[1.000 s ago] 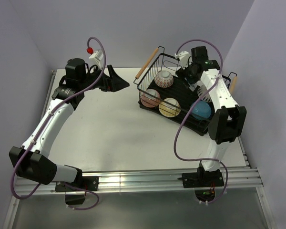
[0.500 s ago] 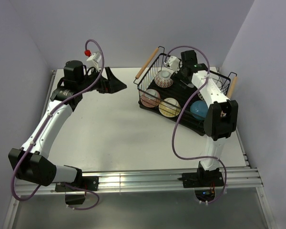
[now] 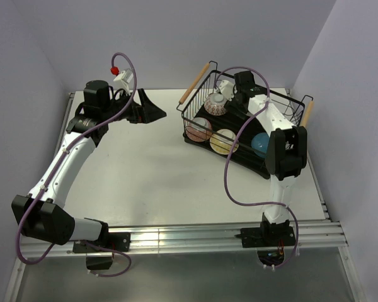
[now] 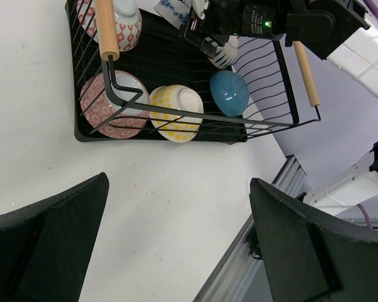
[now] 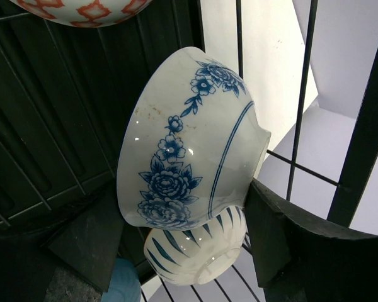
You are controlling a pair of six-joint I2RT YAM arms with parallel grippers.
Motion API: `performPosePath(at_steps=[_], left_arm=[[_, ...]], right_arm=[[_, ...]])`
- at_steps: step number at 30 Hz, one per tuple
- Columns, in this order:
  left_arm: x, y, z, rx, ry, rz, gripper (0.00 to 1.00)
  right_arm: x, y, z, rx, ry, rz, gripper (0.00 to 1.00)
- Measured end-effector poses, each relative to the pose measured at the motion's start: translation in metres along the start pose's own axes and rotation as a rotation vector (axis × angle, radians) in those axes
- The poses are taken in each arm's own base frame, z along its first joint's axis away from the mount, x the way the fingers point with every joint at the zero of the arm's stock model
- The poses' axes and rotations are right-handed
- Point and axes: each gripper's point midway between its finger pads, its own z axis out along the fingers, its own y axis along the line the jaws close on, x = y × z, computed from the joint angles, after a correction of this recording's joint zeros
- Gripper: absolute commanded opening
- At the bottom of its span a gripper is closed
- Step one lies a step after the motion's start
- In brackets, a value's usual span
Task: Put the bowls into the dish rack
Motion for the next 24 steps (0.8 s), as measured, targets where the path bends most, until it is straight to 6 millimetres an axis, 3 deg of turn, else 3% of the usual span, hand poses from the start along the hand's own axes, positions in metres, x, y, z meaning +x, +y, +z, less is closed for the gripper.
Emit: performPosePath(at_steps=[15,19,23,24], left_arm=[[-0.001,0.002,-0.001,0.000,-0.002,-0.004,1.00],[-0.002,0.002,-0.002,0.000,-0.003,-0.008,0.99],[-0.002,0.002,-0.002,0.001,-0.003,-0.012,0.99],[-0.002,0.002,-0.002,0.001,-0.002,-0.012,0.99]], right_arm=[[-0.009,0.006,0.021,0.035,0.027,-0.063,0.00],[-0.011,0.008,0.022,0.037,0.029,-0.070,0.17],[-0.012,0.008,0.021,0.042,0.033,-0.074,0.47],[-0.012,0.009,0.021,0.043,0.034,-0.076,0.50]])
